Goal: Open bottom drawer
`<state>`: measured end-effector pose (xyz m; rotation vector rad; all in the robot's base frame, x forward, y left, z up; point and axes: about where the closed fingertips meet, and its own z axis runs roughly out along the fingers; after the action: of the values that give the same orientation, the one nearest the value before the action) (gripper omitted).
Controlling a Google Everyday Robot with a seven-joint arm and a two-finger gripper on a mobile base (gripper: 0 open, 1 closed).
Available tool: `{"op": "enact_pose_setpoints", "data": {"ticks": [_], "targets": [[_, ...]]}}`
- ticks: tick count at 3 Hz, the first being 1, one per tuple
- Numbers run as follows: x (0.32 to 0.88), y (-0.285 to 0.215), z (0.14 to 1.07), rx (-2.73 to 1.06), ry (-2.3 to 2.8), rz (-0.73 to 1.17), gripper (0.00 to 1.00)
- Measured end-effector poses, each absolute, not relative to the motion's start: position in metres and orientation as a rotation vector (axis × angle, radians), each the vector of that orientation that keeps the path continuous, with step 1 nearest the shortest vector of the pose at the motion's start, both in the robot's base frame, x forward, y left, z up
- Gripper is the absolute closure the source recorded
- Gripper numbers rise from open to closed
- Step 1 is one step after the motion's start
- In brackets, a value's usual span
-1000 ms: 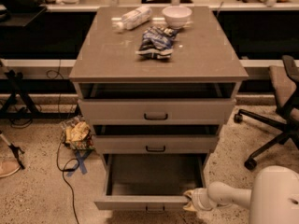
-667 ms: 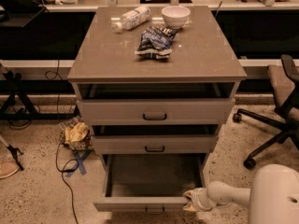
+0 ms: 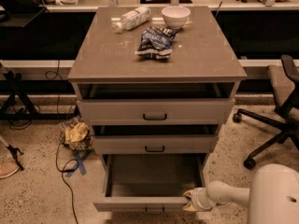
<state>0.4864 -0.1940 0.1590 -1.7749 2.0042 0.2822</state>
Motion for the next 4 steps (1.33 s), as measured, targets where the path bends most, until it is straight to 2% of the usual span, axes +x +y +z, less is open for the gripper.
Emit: {"op": "enact_pose_setpoints", "data": {"ticks": [2, 3, 4], "targets": [[0.473, -0.187, 0.149, -1.831, 2.018, 0.347, 0.04], [0.462, -0.185, 0.147, -1.853, 2.019, 0.375, 0.0], [0.454, -0.182, 0.149, -1.873, 2.009, 0.4, 0.0]]}}
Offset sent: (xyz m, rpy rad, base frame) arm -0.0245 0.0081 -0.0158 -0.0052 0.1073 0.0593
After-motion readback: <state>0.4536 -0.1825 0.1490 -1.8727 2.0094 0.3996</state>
